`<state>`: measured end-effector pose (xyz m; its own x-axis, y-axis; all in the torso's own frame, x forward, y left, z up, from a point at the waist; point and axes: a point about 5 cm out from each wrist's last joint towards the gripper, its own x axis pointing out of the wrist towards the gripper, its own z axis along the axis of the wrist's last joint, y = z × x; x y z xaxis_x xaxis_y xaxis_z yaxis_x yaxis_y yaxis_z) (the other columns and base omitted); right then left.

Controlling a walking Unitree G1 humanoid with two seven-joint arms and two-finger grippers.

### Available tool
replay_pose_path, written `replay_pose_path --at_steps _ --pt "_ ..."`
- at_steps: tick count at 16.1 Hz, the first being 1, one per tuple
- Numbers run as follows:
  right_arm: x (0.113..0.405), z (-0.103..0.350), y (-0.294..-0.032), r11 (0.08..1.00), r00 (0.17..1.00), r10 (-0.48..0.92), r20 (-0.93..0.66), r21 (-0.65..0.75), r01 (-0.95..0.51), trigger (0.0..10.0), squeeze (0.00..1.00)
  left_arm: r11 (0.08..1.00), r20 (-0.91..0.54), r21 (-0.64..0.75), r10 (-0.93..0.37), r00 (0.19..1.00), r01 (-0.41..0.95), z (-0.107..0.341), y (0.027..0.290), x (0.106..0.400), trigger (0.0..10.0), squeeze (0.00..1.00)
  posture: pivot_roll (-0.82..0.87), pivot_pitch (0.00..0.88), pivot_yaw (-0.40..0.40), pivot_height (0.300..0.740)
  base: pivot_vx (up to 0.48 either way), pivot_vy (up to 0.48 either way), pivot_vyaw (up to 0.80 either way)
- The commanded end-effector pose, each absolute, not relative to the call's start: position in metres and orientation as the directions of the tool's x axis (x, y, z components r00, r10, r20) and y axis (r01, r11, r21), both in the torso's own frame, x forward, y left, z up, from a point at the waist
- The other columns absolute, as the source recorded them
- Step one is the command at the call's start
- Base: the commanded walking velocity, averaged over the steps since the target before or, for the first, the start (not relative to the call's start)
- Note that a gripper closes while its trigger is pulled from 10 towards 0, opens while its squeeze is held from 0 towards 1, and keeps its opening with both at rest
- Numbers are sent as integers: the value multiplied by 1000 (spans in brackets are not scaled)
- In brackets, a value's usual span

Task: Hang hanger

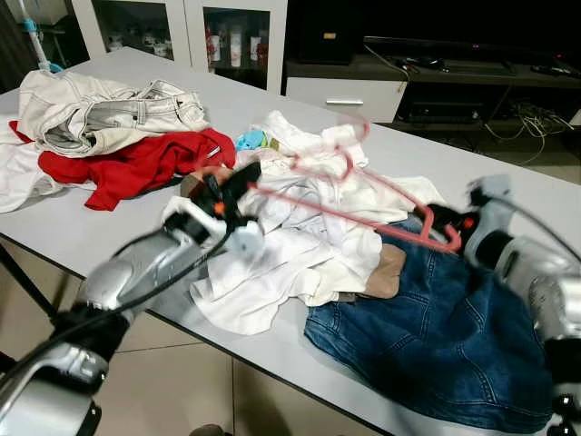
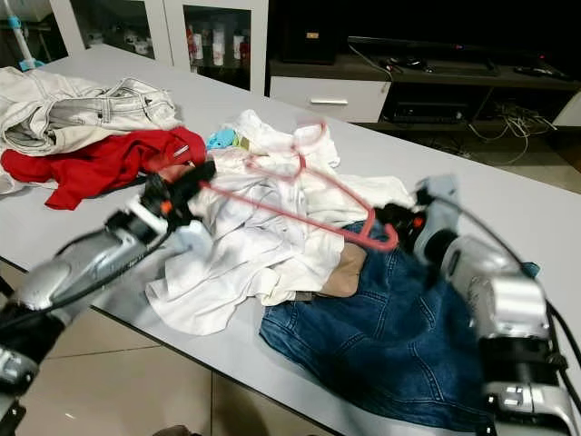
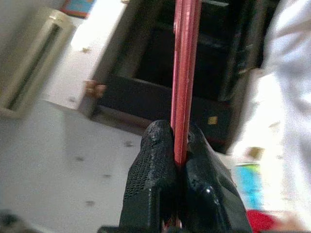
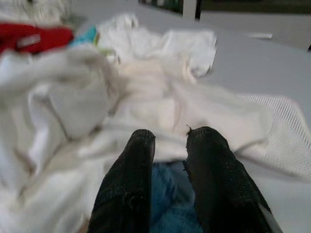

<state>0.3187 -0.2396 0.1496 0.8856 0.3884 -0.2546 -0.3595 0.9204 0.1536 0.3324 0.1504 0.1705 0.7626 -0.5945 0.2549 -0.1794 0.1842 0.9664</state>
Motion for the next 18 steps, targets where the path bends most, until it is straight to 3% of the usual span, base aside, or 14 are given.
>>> replay_pose_path --at_steps 1,2,3,4,5,6,9,11,12,13,14,15,18 --pt "319 159 -239 903 883 417 -217 210 -375 10000 0 164 313 949 -599 737 -269 184 148 336 10000 0 -45 0 -73 740 0 0 0" --pt "318 164 -235 885 871 450 -198 226 -407 10000 271 153 322 945 -603 730 -290 186 147 337 10000 0 -46 0 -72 740 0 0 0" --pt "316 170 -231 860 850 496 -177 234 -453 10000 424 141 327 941 -610 722 -306 187 146 338 10000 0 -49 0 -70 740 0 0 0" --pt "312 181 -227 810 808 572 -139 252 -530 10000 431 116 330 935 -631 702 -335 188 145 338 10000 0 -49 0 -70 740 0 0 0" --pt "310 188 -228 777 780 615 -119 263 -572 10000 800 93 328 930 -647 688 -356 187 144 338 10000 0 -52 0 -70 740 0 0 0" --pt "309 190 -228 762 763 635 -119 256 -595 10000 1000 89 331 927 -650 685 -364 186 145 338 10000 0 -52 0 -70 740 0 0 0" --pt "316 190 -247 814 796 579 -173 180 -553 10000 1000 84 349 916 -653 672 -393 186 148 337 10000 0 -48 0 -73 740 0 0 0" --pt "325 190 -269 864 836 503 -220 150 -480 10000 176 80 358 909 -656 665 -410 185 152 336 10000 0 -37 0 -77 740 0 0 0" --pt "323 191 -268 853 825 521 -217 155 -498 10000 239 80 359 908 -656 664 -411 185 153 336 10000 0 -33 0 -79 740 0 0 0" --pt "321 193 -265 831 805 556 -207 171 -530 10000 749 79 361 906 -659 660 -416 185 153 336 10000 0 -29 0 -80 740 0 0 0" --pt "320 193 -263 818 795 574 -198 177 -547 10000 941 80 362 905 -662 657 -418 185 153 335 10000 0 -29 0 -80 740 0 0 0" --pt "327 204 -265 839 835 537 -119 184 -513 10000 1000 83 364 902 -672 645 -423 184 153 334 10000 0 -29 0 -79 740 0 0 0" --pt "340 226 -271 842 877 481 3 278 -463 10000 1000 84 364 901 -682 635 -426 183 152 333 10000 0 -31 0 -74 740 0 0 0"
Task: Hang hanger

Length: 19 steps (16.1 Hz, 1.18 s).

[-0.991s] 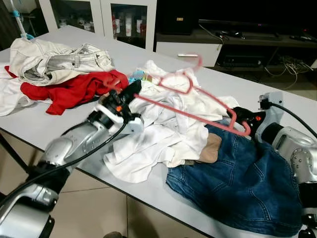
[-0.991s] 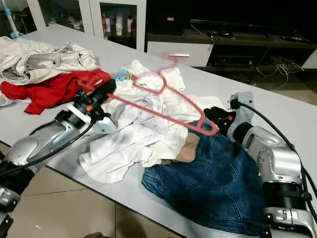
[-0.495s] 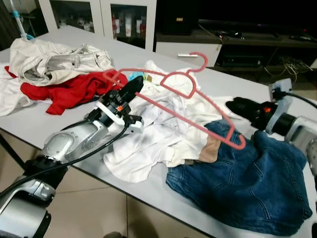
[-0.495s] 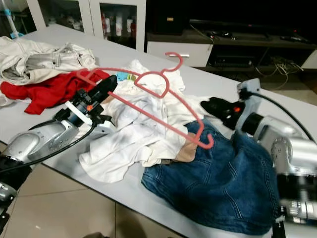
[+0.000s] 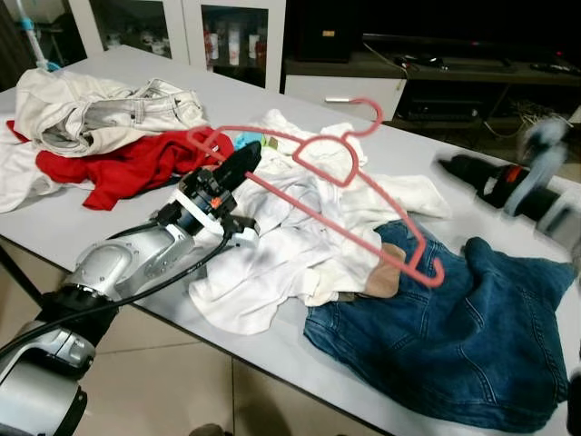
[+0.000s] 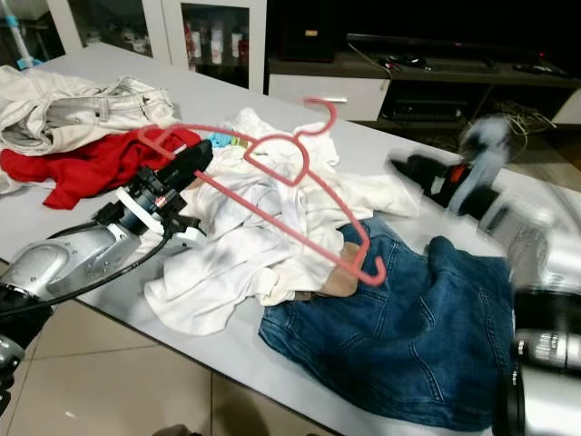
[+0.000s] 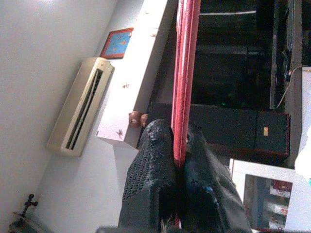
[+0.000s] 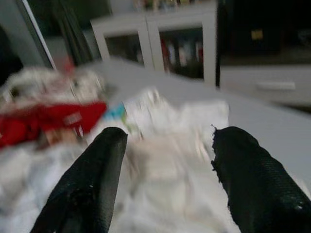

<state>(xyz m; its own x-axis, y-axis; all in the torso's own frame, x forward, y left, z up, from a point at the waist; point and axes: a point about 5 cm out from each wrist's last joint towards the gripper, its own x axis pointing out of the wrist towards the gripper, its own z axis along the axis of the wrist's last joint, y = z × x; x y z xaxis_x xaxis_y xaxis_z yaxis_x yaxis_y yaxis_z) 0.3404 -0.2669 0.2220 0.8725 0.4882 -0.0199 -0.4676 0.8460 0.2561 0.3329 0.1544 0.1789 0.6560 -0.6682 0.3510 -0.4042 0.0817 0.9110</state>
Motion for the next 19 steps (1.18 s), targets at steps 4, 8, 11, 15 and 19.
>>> replay_pose_path --at_steps 4,8,11,15,19 --pt "319 215 -240 690 700 711 -62 253 -678 10000 843 95 367 899 -695 618 -427 181 148 333 10000 0 -35 0 -73 740 0 0 0" --pt "307 196 -222 621 622 776 -99 293 -727 10000 43 100 373 896 -699 611 -433 182 147 333 10000 0 -35 0 -69 740 0 0 0" --pt "302 191 -215 601 597 794 -116 303 -740 10000 0 102 374 895 -703 605 -434 182 147 333 10000 0 -35 0 -69 740 0 0 0" --pt "314 197 -227 677 683 723 -104 300 -672 10000 0 102 366 899 -708 604 -425 180 147 331 10000 0 -35 0 -69 740 0 0 0" --pt "321 199 -245 754 760 637 -128 310 -579 10000 0 105 364 901 -712 601 -422 179 146 330 10000 0 -33 0 -70 740 0 0 0"
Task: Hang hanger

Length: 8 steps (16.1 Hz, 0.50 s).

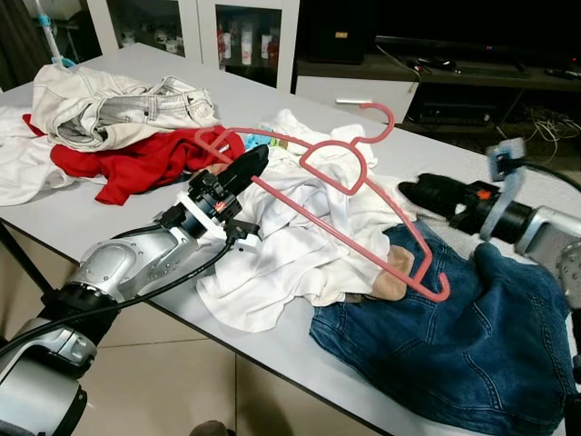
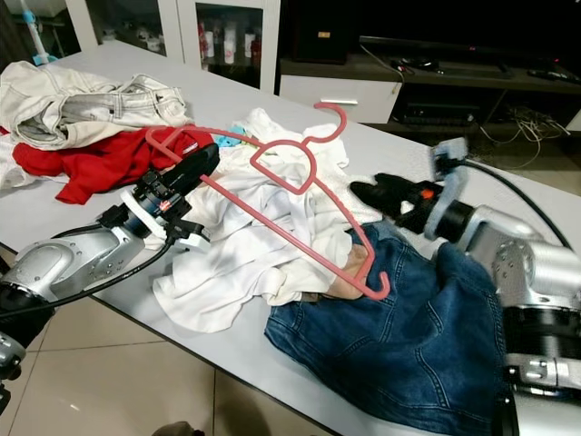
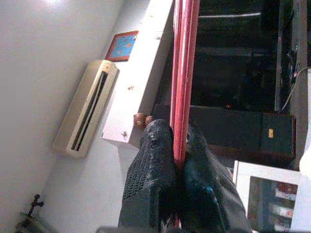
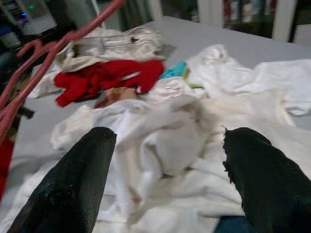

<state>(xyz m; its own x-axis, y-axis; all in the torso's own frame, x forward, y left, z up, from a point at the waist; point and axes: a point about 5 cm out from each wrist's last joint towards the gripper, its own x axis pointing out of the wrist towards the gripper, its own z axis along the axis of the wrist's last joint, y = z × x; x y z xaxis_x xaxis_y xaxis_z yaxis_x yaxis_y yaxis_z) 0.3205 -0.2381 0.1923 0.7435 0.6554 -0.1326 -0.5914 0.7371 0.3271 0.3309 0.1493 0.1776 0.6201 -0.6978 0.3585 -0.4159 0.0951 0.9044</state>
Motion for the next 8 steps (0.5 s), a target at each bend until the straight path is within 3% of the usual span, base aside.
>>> replay_pose_path --at_steps 1,5,8 --pt "323 199 -248 763 779 614 -127 345 -546 10000 0 106 363 901 -716 597 -421 178 146 330 10000 0 -38 0 -67 740 0 0 0" --pt "325 208 -248 727 778 623 -83 431 -535 10000 0 109 365 900 -721 590 -423 179 144 329 10000 0 -42 0 -65 740 0 0 0" --pt "317 221 -230 607 718 696 1 532 -590 10000 0 112 367 899 -722 586 -424 179 144 329 10000 0 -40 0 -68 740 0 0 0"
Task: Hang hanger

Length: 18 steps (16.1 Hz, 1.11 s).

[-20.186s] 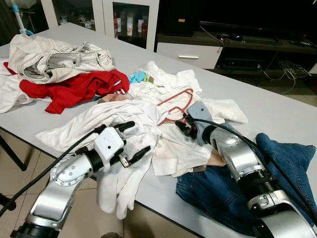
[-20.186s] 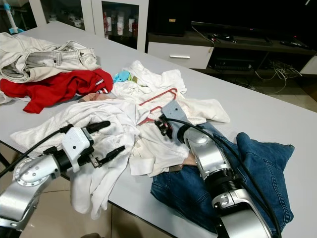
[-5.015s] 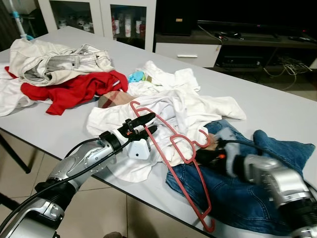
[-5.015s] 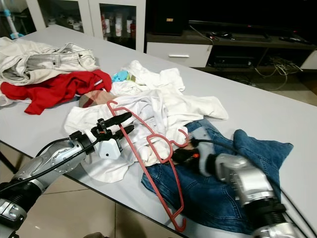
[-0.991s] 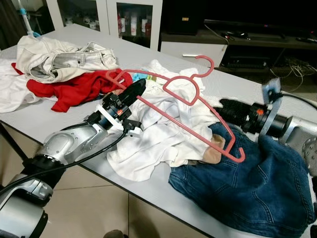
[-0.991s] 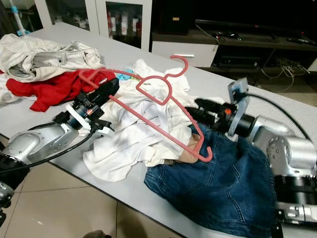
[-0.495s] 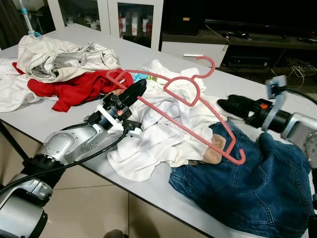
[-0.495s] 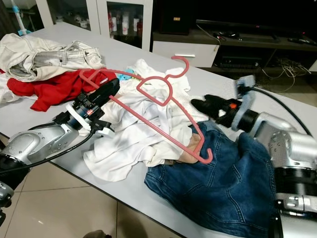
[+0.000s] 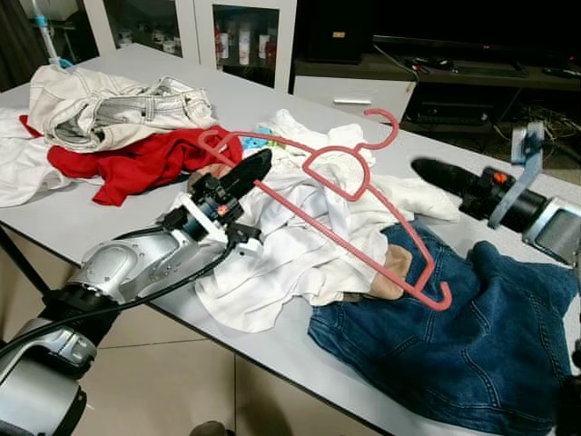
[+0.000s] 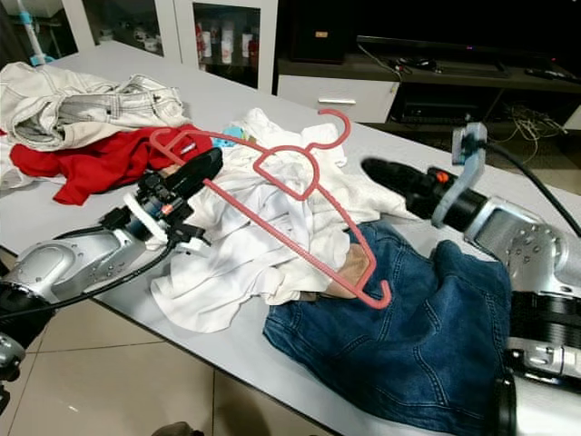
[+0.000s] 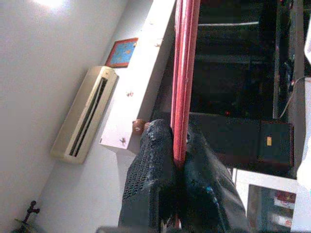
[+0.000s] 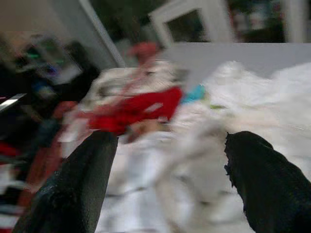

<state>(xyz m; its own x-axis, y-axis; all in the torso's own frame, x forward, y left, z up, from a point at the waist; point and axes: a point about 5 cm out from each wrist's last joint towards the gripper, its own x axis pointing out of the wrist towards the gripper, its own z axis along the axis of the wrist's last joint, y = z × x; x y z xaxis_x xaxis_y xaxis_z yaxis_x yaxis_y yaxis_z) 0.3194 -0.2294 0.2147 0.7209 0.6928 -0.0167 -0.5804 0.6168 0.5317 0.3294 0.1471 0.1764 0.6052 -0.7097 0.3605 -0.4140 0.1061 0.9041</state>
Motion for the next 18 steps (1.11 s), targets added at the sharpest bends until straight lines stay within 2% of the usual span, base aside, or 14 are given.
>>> replay_pose_path --at_steps 1,5,7,13,17,18 --pt "313 220 -225 596 693 721 -9 518 -614 10000 0 114 369 898 -721 586 -425 179 144 329 10000 0 -40 0 -68 740 0 0 0" --pt "297 212 -215 549 613 789 -48 502 -668 10000 0 116 372 897 -719 587 -427 179 143 329 10000 0 -42 0 -71 740 0 0 0" --pt "290 205 -212 554 585 804 -107 491 -672 10000 0 118 375 896 -719 585 -429 179 143 330 10000 0 -45 0 -71 740 0 0 0" --pt "284 205 -197 530 552 826 -111 484 -696 10000 0 117 370 898 -723 584 -425 178 142 330 10000 0 -44 0 -70 740 0 0 0" --pt "287 207 -194 533 562 821 -99 485 -693 10000 0 115 368 898 -724 583 -425 178 142 330 10000 0 -41 0 -68 740 0 0 0" --pt "290 202 -194 561 582 803 -124 488 -669 2510 0 114 369 897 -724 583 -426 178 142 330 10000 0 -41 0 -68 740 0 0 0"
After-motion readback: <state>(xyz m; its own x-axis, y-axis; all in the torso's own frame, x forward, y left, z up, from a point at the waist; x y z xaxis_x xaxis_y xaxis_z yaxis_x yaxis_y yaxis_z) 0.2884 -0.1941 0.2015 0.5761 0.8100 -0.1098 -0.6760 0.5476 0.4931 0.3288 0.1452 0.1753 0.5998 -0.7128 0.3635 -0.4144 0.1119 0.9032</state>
